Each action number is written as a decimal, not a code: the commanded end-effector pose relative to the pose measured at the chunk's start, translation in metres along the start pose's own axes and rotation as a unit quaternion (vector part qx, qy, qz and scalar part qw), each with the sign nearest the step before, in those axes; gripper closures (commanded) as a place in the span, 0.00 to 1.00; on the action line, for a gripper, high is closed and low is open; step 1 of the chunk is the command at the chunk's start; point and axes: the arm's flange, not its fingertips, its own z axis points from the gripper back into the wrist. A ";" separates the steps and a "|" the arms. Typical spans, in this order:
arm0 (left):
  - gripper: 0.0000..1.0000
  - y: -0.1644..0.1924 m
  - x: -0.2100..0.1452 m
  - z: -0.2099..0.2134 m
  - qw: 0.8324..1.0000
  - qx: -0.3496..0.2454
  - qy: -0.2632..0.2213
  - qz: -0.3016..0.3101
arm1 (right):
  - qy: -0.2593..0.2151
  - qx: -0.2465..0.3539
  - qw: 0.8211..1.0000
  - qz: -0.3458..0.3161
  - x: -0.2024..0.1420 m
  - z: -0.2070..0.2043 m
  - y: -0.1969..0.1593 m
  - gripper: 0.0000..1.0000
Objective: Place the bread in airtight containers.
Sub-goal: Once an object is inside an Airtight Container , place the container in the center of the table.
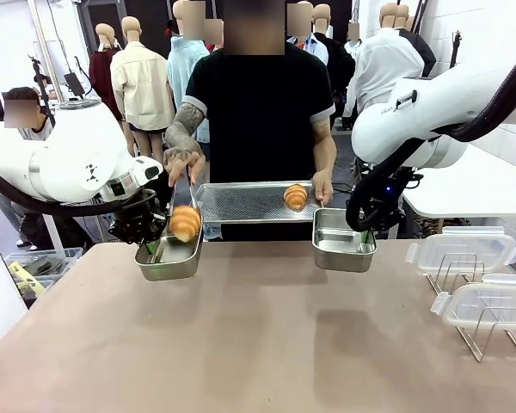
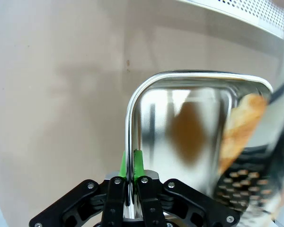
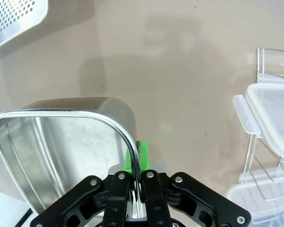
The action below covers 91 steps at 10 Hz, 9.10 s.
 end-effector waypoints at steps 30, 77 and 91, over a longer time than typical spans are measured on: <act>1.00 0.001 0.001 0.002 1.000 0.005 -0.004 -0.006 | -0.002 0.002 1.000 0.007 -0.001 0.003 0.000 1.00; 0.00 0.245 0.029 0.049 0.995 0.086 -0.019 0.053 | -0.002 0.002 1.000 0.007 -0.001 0.003 0.000 1.00; 0.00 0.245 0.029 0.049 0.995 0.086 -0.019 0.053 | -0.002 0.002 1.000 0.007 -0.001 0.003 0.000 1.00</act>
